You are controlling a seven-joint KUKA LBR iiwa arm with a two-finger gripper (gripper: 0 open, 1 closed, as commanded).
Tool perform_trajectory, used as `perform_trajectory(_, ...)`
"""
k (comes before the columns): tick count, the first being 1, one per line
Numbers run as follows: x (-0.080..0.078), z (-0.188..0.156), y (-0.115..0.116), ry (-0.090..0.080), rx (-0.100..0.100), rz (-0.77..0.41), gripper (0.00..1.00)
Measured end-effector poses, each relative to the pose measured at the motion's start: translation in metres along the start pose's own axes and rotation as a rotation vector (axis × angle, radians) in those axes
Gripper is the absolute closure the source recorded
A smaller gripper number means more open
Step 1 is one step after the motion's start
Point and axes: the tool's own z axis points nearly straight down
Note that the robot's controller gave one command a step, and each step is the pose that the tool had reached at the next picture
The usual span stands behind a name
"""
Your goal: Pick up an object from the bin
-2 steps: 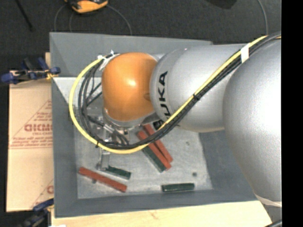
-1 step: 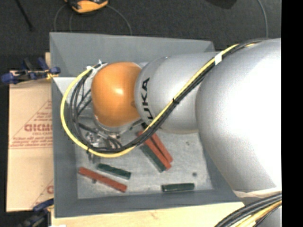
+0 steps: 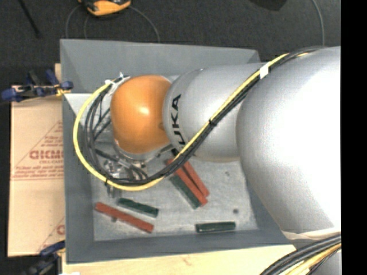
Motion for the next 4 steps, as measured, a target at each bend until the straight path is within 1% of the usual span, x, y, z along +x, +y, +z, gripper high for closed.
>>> perform_trajectory(1,0.007,-0.044,-0.018,0.008,0.002,0.001,1.00)
perform_trajectory(2,0.051,-0.099,-0.016,0.007,0.004,-0.025,1.00)
perform_trajectory(3,0.013,-0.062,-0.010,-0.001,0.000,-0.013,1.00)
perform_trajectory(4,0.012,-0.062,-0.010,-0.002,0.000,-0.012,1.00)
